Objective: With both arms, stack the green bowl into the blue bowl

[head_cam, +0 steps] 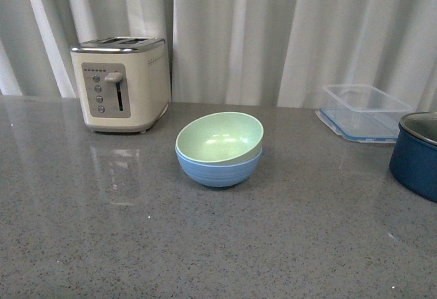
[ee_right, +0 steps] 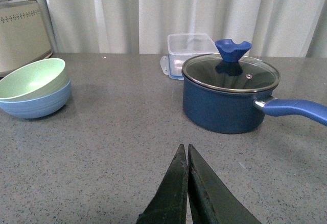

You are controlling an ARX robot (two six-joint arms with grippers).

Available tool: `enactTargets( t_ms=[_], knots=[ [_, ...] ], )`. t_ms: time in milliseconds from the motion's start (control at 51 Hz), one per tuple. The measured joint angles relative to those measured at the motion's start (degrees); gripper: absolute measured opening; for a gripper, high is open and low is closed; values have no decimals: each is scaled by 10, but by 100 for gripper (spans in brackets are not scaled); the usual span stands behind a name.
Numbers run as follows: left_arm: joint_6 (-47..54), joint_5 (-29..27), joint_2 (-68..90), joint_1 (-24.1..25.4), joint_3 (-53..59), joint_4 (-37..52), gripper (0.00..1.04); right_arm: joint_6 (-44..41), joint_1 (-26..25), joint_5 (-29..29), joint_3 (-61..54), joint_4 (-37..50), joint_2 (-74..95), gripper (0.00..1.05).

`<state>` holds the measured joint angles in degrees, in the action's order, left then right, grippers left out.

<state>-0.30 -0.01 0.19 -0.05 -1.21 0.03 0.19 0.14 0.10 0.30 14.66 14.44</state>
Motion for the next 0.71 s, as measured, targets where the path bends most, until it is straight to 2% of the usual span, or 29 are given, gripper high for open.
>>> enactTargets(
  t_ms=[333, 490, 706],
  knots=[
    [0, 0, 0, 0, 0, 0, 98, 0, 0, 0, 0, -43, -43, 1],
    [0, 0, 0, 0, 0, 0, 98, 0, 0, -1, 0, -142, -126, 1],
    [0, 0, 0, 0, 0, 0, 98, -1, 0, -1, 0, -146, -141, 2]
  ],
)
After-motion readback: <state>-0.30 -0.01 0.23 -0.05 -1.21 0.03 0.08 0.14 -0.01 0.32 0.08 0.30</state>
